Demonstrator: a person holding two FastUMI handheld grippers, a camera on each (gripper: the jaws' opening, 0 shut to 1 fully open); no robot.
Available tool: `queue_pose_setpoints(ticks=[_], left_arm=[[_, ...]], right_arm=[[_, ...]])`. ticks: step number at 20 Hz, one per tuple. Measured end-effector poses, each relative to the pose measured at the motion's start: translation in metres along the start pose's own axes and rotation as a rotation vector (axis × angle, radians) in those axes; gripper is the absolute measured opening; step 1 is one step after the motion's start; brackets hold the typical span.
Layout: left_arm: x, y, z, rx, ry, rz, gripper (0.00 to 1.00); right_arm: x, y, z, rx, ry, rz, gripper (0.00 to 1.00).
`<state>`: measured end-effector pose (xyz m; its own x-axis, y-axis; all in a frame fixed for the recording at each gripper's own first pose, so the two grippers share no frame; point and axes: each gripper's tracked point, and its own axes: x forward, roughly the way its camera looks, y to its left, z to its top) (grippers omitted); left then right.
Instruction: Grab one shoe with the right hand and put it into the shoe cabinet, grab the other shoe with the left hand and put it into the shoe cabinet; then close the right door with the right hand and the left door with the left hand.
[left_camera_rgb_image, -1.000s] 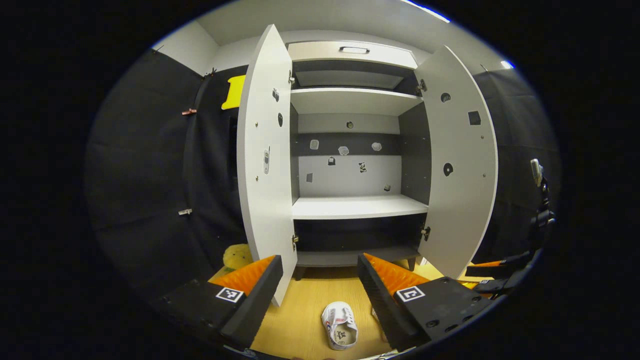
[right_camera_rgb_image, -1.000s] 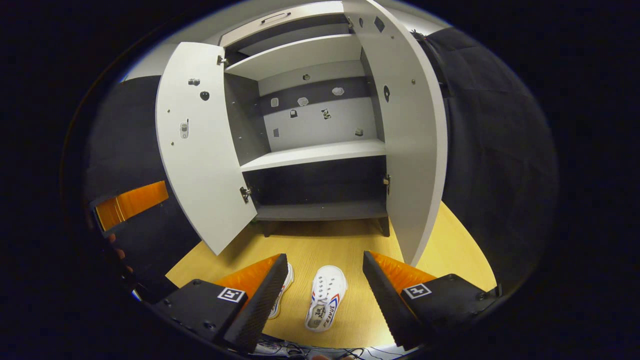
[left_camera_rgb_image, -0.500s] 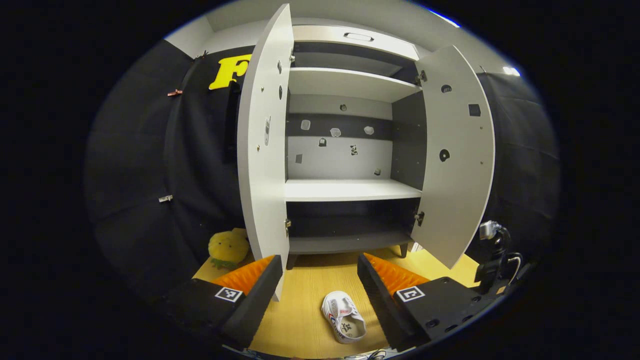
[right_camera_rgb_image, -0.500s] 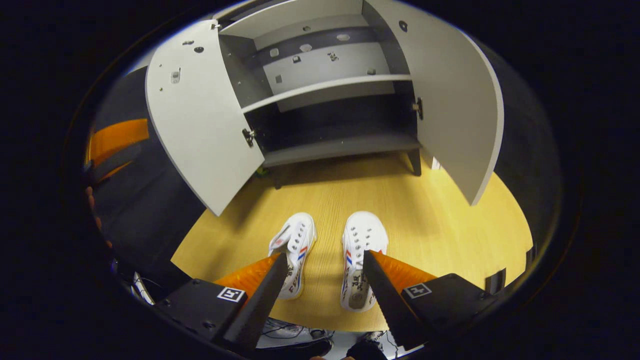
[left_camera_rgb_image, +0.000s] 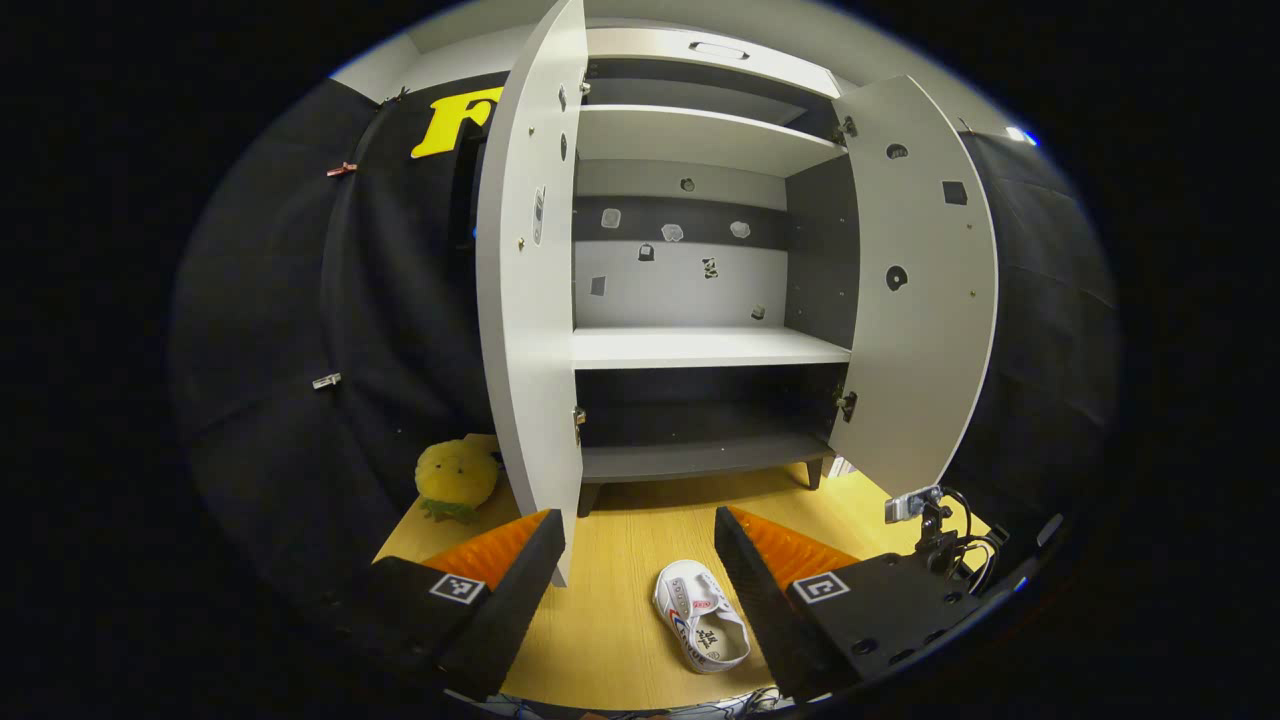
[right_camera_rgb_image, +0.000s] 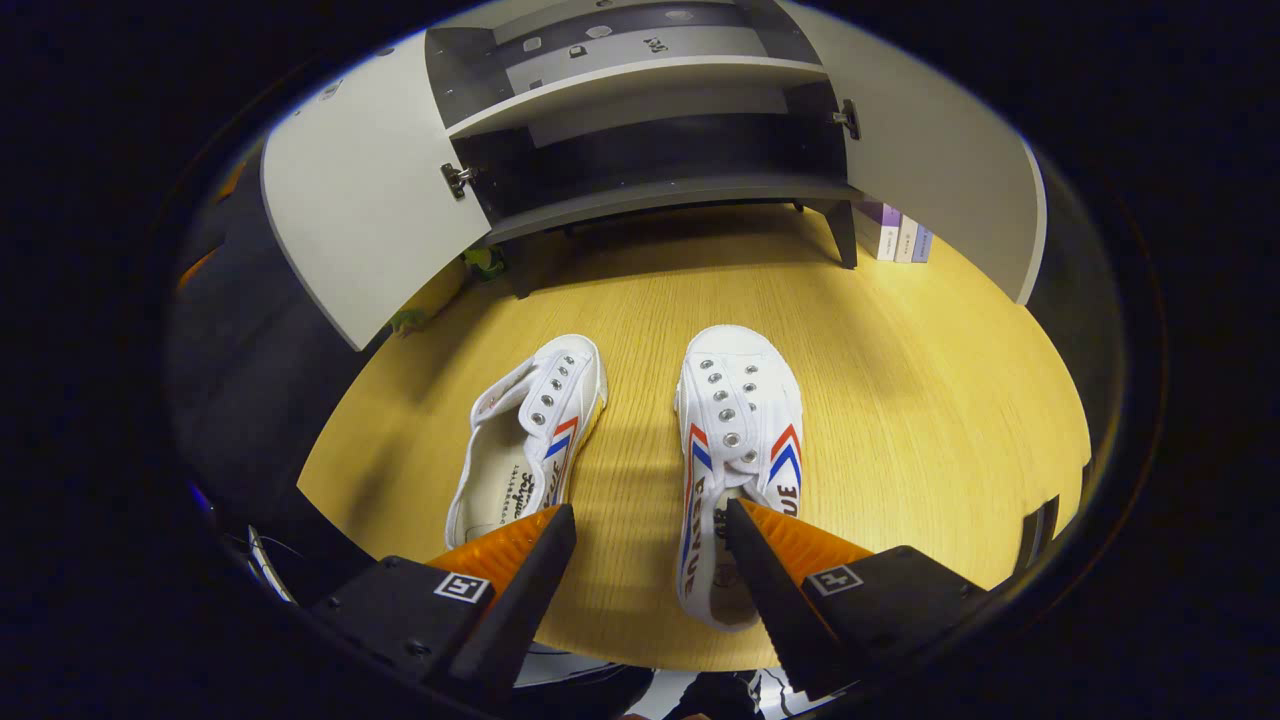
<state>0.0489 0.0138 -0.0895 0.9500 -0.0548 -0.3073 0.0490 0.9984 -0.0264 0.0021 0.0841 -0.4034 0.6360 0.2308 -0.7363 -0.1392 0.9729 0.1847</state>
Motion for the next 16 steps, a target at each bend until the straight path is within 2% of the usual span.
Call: queue_pose_setpoints(ticks=[3,5,10,12,13,16], left_arm=[[0.004,0.001,-0.004,-0.001,0.015,0.005,0.95],[0.004,-0.001,-0.003,-0.01,0.013,0.006,0.95],[0.001,0.001,-0.008,-0.009,0.021,0.016,0.95],[-0.001,0.002,-0.015,-0.024,0.036,0.019,0.95],[-0.002,0.002,-0.018,-0.036,0.047,0.02,0.95],[-0.003,0.003,-0.029,-0.079,0.078,0.027,0.95]], right_arm=[[0.017,0.001,-0.004,-0.013,-0.005,-0.02,0.97],[0.025,-0.005,0.002,-0.002,-0.035,-0.069,0.97],[0.037,-0.022,0.013,0.167,-0.06,-0.182,0.95],[0.041,-0.033,0.015,0.186,-0.065,-0.247,0.87],[0.044,-0.034,0.019,0.201,-0.066,-0.263,0.74],[0.049,-0.051,0.025,0.276,-0.046,-0.36,0.66]])
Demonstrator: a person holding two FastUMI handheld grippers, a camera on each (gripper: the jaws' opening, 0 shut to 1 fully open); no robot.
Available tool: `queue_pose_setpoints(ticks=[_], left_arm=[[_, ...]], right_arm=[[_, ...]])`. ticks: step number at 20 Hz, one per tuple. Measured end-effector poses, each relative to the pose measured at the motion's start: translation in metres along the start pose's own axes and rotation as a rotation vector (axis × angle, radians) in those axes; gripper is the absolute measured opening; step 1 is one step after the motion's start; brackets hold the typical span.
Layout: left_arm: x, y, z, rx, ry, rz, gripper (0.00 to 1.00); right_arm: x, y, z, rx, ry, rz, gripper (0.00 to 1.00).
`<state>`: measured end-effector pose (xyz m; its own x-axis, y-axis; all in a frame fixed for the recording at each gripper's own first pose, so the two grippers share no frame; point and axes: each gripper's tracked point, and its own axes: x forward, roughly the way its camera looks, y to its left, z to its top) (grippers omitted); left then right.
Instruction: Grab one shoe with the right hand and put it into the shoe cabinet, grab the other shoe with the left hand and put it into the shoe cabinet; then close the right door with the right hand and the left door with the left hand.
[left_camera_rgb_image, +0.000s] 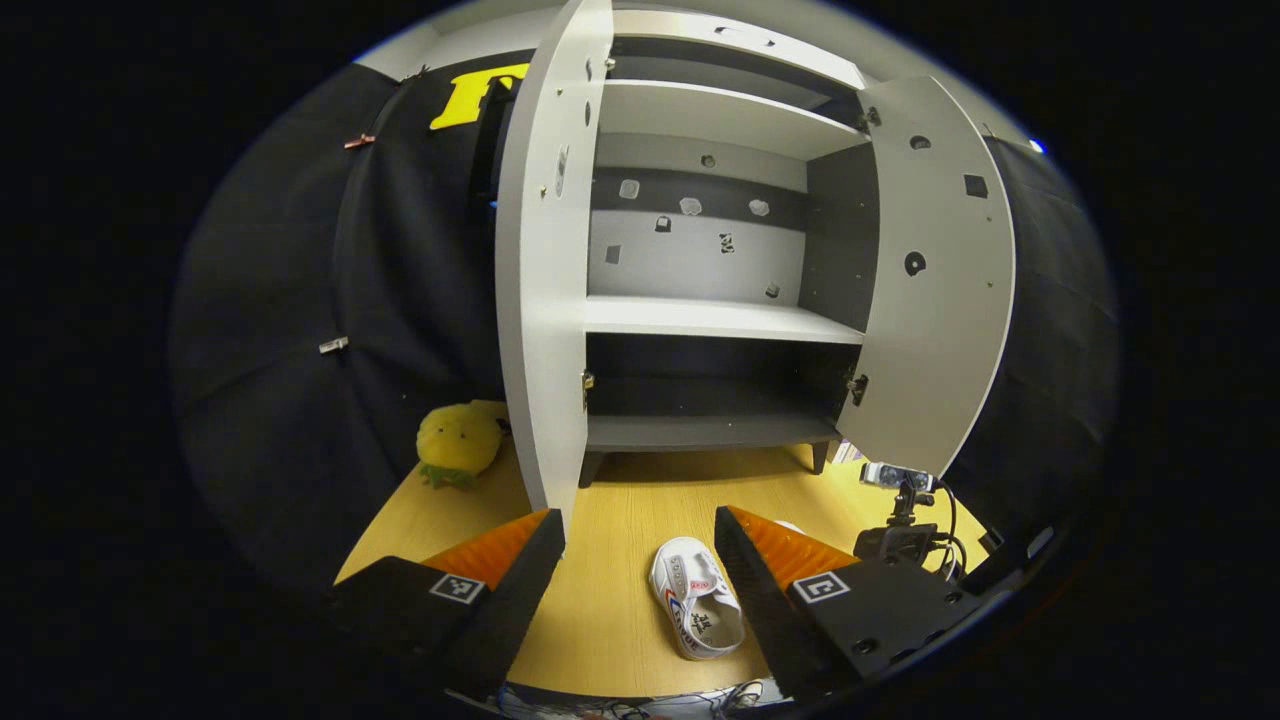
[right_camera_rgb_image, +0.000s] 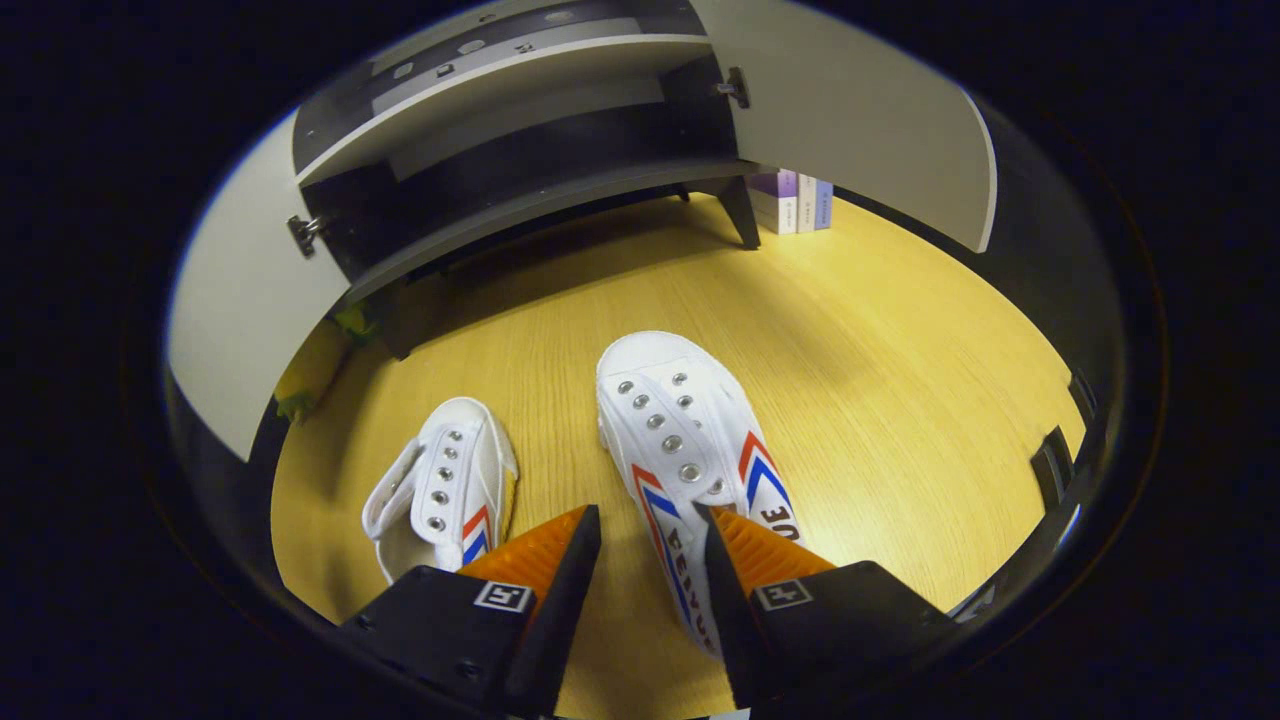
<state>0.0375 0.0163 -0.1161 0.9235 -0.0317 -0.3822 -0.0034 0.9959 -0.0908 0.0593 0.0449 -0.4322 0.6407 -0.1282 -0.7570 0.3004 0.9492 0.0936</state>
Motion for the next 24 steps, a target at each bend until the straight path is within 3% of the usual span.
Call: queue_pose_setpoints(ticks=[1,2,4,5,6,7,8,12,17,24], left_arm=[[0.0,0.001,-0.001,-0.014,0.006,0.003,0.95],[0.0,0.003,-0.002,-0.026,0.009,0.006,0.95],[0.001,0.005,-0.004,-0.047,0.013,0.012,0.95],[0.001,0.007,-0.004,-0.053,0.016,0.013,0.96],[0.001,0.008,-0.006,-0.056,0.02,0.016,0.96],[0.001,0.009,-0.007,-0.058,0.024,0.018,0.95],[0.0,0.01,-0.009,-0.06,0.028,0.02,0.96],[-0.002,0.007,-0.017,-0.059,0.043,0.013,0.96],[-0.004,0.0,-0.017,-0.044,0.041,-0.005,0.96],[-0.006,-0.005,-0.017,-0.038,0.031,-0.021,0.96]], right_arm=[[0.002,-0.002,0.004,0.054,0.007,-0.012,0.43],[0.005,-0.004,0.006,0.102,0.015,-0.013,0.36],[0.008,-0.002,0.011,0.149,0.021,0.017,0.39],[0.008,0.003,0.009,0.151,0.031,0.046,0.24],[0.015,0.006,0.007,0.147,0.04,0.059,0.24],[0.011,0.006,0.01,0.139,0.038,0.07,0.1],[0.011,0.005,0.012,0.121,0.035,0.078,0.06],[0.009,0.017,0.021,0.095,0.029,0.139,0.05],[-0.004,0.018,0.045,-0.011,-0.082,0.155,0.05],[-0.022,0.015,0.074,-0.043,-0.157,0.173,0.05]])
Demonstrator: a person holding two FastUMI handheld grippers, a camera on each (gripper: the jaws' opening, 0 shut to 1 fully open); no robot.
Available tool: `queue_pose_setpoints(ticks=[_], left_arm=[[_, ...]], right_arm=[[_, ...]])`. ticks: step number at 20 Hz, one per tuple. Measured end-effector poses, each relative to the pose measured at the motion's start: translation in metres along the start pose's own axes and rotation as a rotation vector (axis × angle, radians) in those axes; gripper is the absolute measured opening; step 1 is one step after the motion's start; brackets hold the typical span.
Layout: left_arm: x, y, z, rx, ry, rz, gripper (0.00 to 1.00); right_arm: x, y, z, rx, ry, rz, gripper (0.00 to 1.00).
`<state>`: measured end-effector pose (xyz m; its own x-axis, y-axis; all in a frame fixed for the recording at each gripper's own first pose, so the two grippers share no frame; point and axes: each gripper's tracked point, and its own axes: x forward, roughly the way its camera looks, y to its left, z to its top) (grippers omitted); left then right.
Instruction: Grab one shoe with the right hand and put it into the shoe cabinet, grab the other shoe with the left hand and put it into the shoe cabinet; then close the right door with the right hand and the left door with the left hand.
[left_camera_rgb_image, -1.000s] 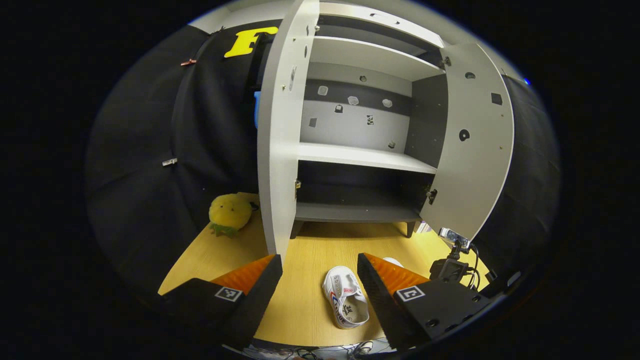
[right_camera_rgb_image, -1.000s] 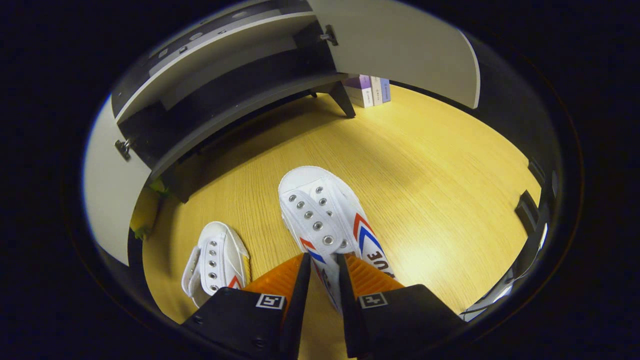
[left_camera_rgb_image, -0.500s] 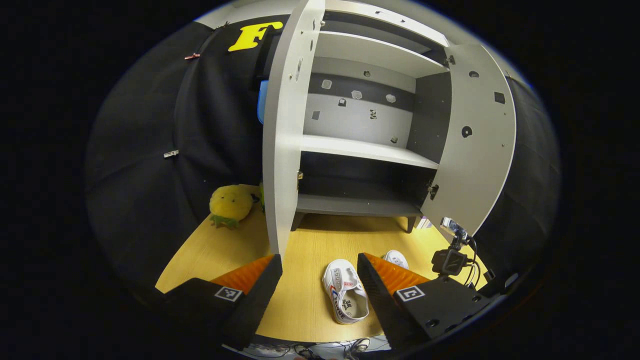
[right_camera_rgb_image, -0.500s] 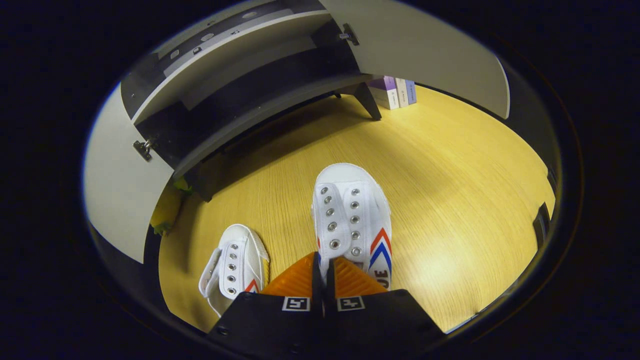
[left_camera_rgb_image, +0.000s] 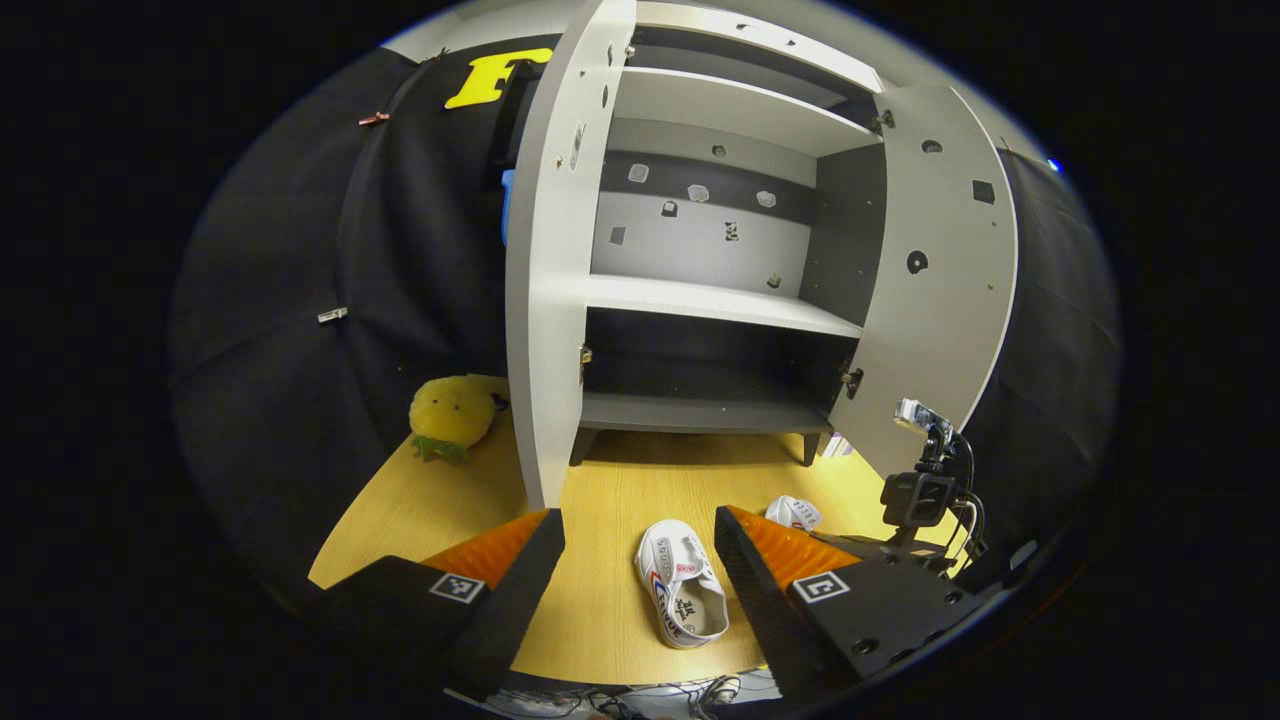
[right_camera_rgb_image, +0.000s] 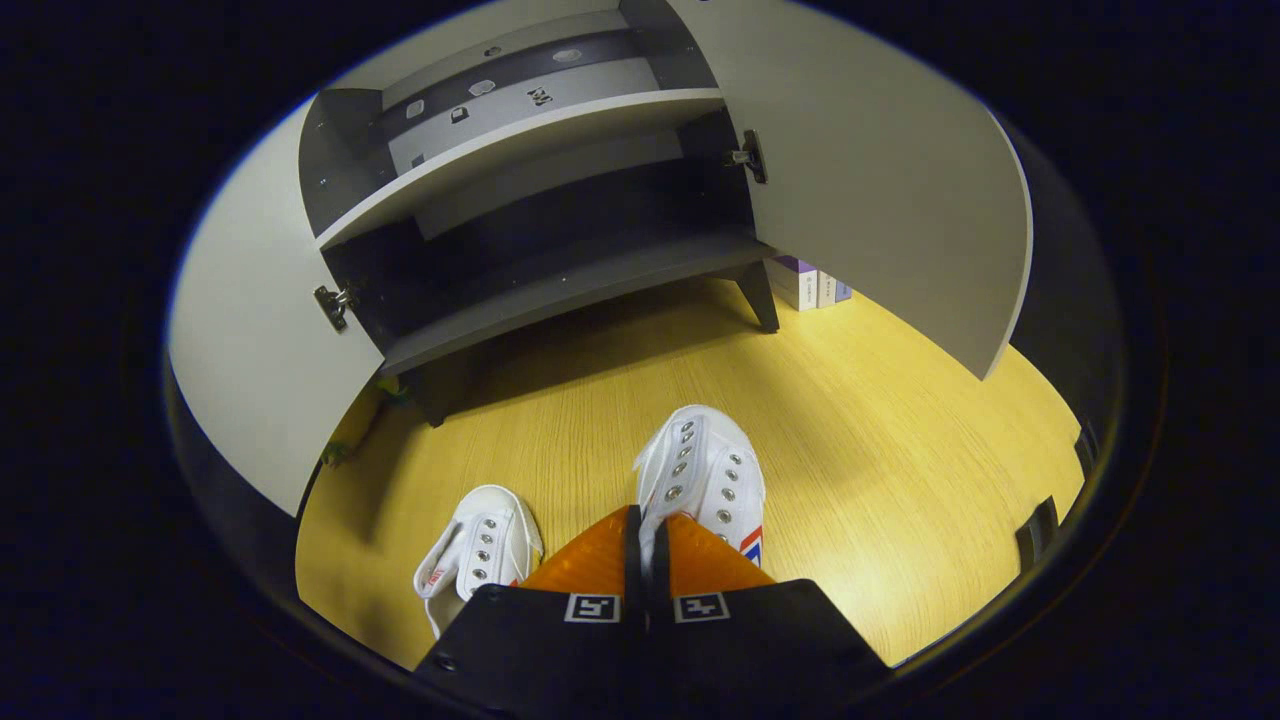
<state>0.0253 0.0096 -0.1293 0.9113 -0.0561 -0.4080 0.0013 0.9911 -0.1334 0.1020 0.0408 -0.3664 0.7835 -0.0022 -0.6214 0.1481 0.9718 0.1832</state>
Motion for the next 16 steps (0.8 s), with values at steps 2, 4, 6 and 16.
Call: queue_pose_setpoints(ticks=[2,4,6,16], left_arm=[[0.001,-0.001,-0.002,0.0,0.004,-0.004,0.95],[0.0,-0.001,-0.003,0.0,0.005,-0.006,0.96],[0.0,0.0,-0.003,0.01,0.005,-0.004,0.96],[0.002,0.005,0.004,0.019,-0.02,-0.011,0.96]], right_arm=[[0.005,-0.004,-0.007,-0.02,0.016,-0.015,0.05],[0.009,-0.005,-0.02,-0.021,0.041,-0.022,0.05],[0.004,-0.004,-0.012,-0.045,-0.002,-0.023,0.05],[-0.03,0.053,0.093,-0.125,-0.204,0.094,0.05]])
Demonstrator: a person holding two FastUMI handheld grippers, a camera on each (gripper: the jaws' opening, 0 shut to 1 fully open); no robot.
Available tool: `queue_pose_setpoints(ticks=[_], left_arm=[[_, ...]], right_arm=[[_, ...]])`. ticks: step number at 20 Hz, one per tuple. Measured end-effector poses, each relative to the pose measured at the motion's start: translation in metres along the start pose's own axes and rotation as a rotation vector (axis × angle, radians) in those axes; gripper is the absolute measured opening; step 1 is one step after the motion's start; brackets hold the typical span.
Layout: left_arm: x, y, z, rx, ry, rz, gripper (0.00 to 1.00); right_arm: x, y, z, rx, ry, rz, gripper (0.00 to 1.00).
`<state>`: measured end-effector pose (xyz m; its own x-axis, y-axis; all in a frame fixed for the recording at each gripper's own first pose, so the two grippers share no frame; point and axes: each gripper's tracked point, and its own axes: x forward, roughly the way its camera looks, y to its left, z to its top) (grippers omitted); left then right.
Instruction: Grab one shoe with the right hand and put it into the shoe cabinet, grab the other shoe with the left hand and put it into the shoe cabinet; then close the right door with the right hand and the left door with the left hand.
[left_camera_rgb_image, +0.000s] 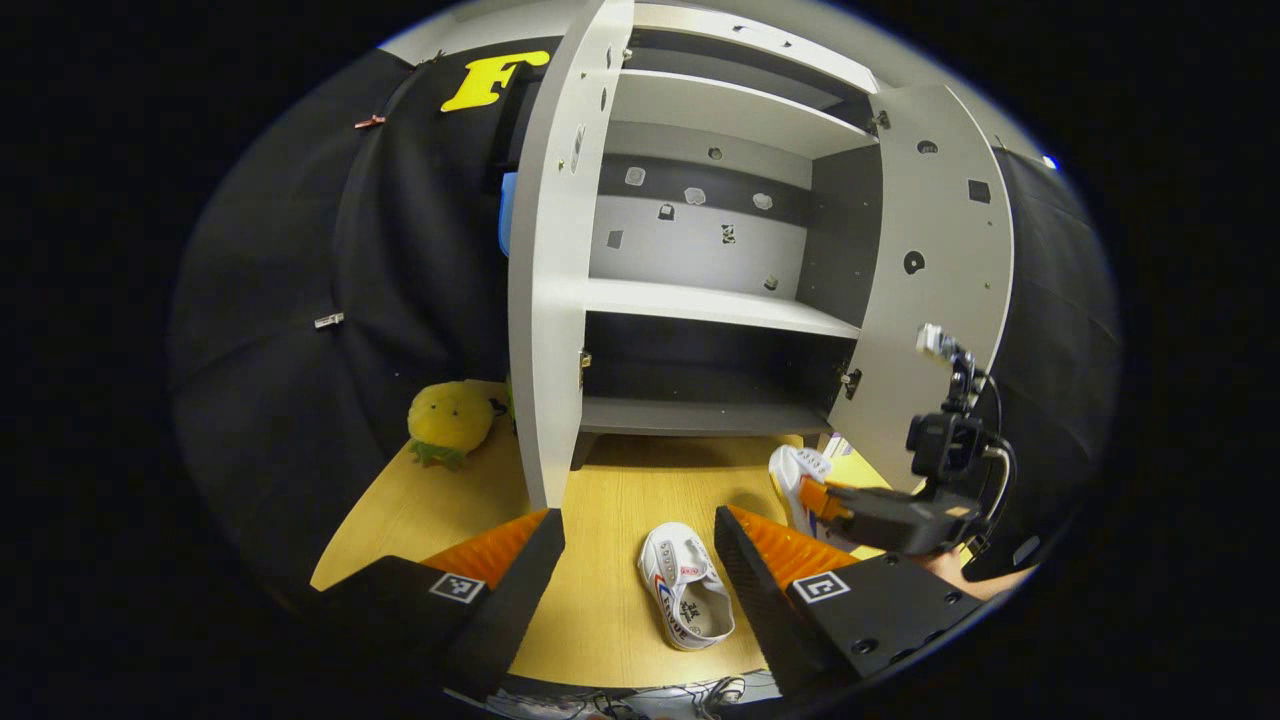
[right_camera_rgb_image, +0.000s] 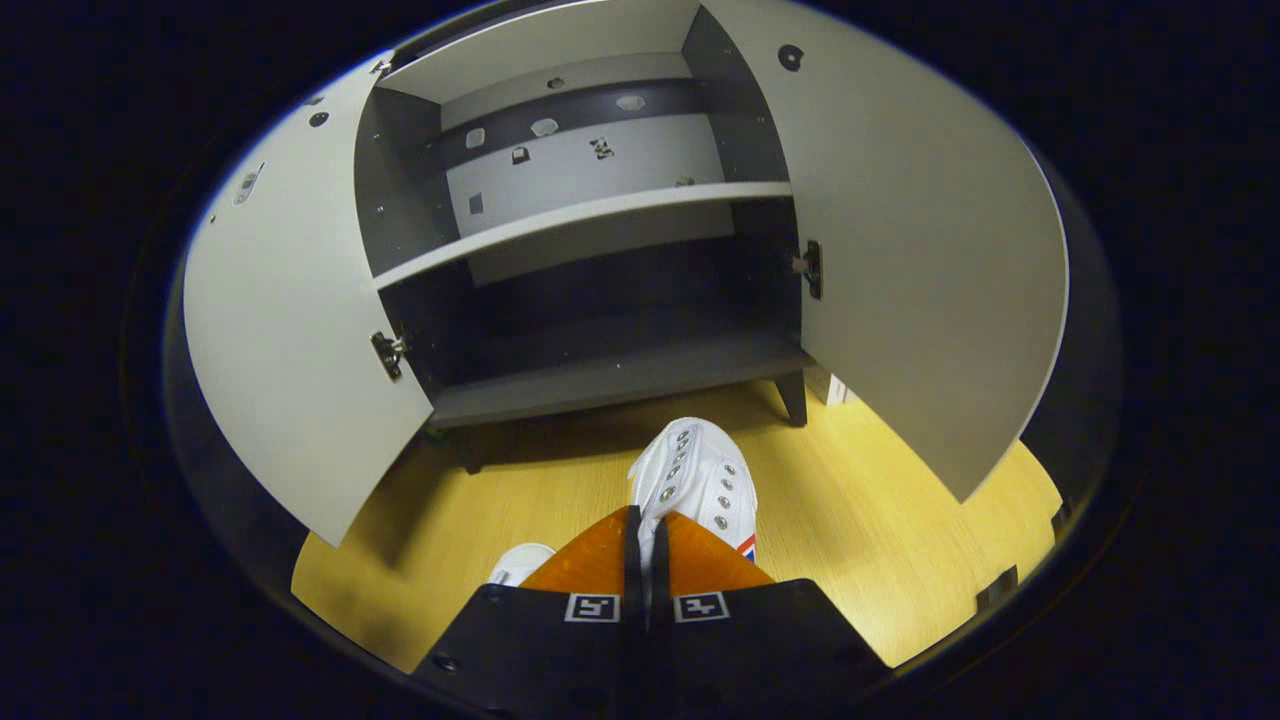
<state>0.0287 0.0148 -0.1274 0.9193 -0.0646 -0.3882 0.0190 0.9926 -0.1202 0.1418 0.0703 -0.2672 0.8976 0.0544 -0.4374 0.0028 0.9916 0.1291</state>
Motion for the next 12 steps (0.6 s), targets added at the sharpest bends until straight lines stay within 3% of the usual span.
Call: queue_pose_setpoints(ticks=[12], left_arm=[[0.005,-0.011,0.019,-0.007,-0.063,-0.048,0.95]], right_arm=[[0.001,0.053,0.197,-0.126,-0.316,0.071,0.05]])
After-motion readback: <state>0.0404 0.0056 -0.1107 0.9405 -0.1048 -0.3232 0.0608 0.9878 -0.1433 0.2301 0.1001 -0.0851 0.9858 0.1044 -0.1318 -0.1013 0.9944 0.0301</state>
